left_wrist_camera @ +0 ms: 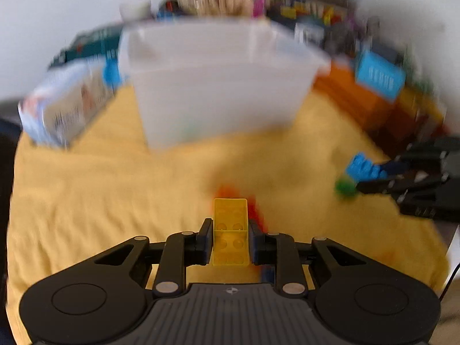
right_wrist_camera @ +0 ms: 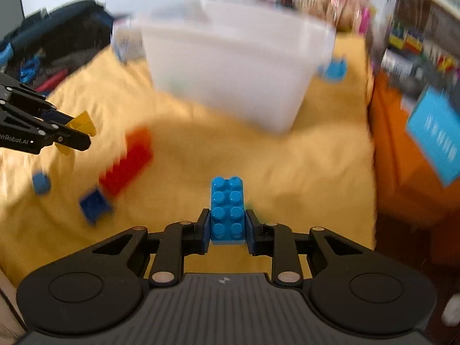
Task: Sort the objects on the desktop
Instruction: 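Carry both blocks over the white bin and open both tools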
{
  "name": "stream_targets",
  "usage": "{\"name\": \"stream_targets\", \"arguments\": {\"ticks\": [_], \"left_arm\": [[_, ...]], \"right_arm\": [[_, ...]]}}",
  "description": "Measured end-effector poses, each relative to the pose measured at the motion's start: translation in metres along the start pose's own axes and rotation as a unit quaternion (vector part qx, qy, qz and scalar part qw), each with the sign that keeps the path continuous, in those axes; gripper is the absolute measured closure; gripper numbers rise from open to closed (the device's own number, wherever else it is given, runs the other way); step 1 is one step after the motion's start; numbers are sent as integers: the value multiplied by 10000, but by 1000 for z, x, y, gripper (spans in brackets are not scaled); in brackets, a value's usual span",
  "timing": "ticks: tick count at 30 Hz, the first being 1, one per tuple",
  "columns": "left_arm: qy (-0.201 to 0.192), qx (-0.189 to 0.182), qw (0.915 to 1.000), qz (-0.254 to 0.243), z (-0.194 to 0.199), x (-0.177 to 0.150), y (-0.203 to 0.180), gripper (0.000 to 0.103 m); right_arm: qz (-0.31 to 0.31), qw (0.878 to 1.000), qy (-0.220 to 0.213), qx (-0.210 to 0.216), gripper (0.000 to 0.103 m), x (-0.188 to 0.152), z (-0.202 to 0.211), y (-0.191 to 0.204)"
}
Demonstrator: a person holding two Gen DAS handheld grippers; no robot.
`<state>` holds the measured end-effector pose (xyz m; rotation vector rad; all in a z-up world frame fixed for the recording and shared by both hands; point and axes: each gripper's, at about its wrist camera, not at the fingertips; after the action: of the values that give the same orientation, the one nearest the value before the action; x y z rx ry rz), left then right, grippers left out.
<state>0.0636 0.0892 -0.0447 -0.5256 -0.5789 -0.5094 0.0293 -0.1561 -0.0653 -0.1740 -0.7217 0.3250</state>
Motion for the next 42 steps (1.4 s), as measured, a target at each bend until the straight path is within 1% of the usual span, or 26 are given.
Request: {"name": "stream_targets", "arguments": {"ticks": [1,3,6,9,10,13,15,16,18,21,24,25,26,27,28,29,31,34,36,37,38,40,42], "left_arm": [[-165,10,9999,-28,5,11,0,76],[-494,143,9984,-228,16,37,-1,76],[-970,100,9945,-378,30,76,1,76],[-1279,173,9901,-544,35,110,4,76],[-1357,199,9888,-589,34,120,4,76],[-1466,274,9859,-764,25,146,5,76],[-1439,271,9864,-746,11,159,10,76],[-1402,273,9871,-717,5,163,14,76],[-1278,307,9893,-637,-16,171,21,76],[-1019,374,9928,-509,-48,169,30,76],[-723,484,9954,-394,-69,158,41,76],[-633,468,9963,-346,-73,156,44,76],[-532,441,9972,-278,-76,154,47,75],[-474,443,9976,-227,-79,152,48,74],[-478,470,9975,-218,-77,151,49,67],[-504,513,9972,-227,-76,150,48,55],[-658,592,9957,-272,-66,151,44,43],[-934,576,9936,-274,-42,154,36,42],[-1088,586,9917,-369,-19,151,25,36],[-1130,618,9907,-429,-12,148,19,30],[-1165,664,9897,-502,-3,143,14,25],[-1144,812,9885,-568,10,126,5,25],[-1015,838,9900,-500,16,104,0,25]], "right_arm": [[5,9999,-136,-34,76,9,4,-4],[13,9990,-437,-107,76,31,12,-12],[9,9956,-906,-216,76,66,21,-22],[40,9897,-1369,-423,76,101,25,-28],[29,9881,-1458,-481,76,110,24,-29],[-53,9851,-1632,-542,76,135,17,-31],[-150,9842,-1659,-595,76,150,6,-32],[-208,9844,-1645,-586,76,156,1,-31],[-290,9875,-1439,-573,76,166,-18,-27],[-311,9917,-1126,-531,76,169,-46,-19],[-339,9948,-806,-524,76,165,-70,-13],[-357,9954,-722,-513,75,164,-75,-11],[-377,9961,-633,-493,74,163,-79,-9],[-411,9965,-569,-455,69,162,-82,-9],[-428,9966,-557,-428,64,161,-81,-9],[-440,9965,-563,-436,62,162,-81,-11],[-441,9956,-657,-498,62,163,-76,-13],[-536,9941,-811,-485,62,165,-64,-19],[-631,9921,-998,-428,62,163,-47,-25],[-662,9908,-1111,-390,61,159,-37,-27],[-659,9897,-1211,-378,61,155,-27,-29],[-605,9882,-1345,-424,60,141,-10,-31],[-619,9888,-1295,-411,60,124,1,-32]]}}
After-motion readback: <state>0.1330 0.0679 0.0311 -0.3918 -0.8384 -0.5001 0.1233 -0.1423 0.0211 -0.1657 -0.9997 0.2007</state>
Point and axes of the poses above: each gripper's, at about its wrist camera, not at the fingertips, and z roughly against the way its jaws point, y to its left, x to its top, and after that the axes turned 15 degrees about -x, right-handed
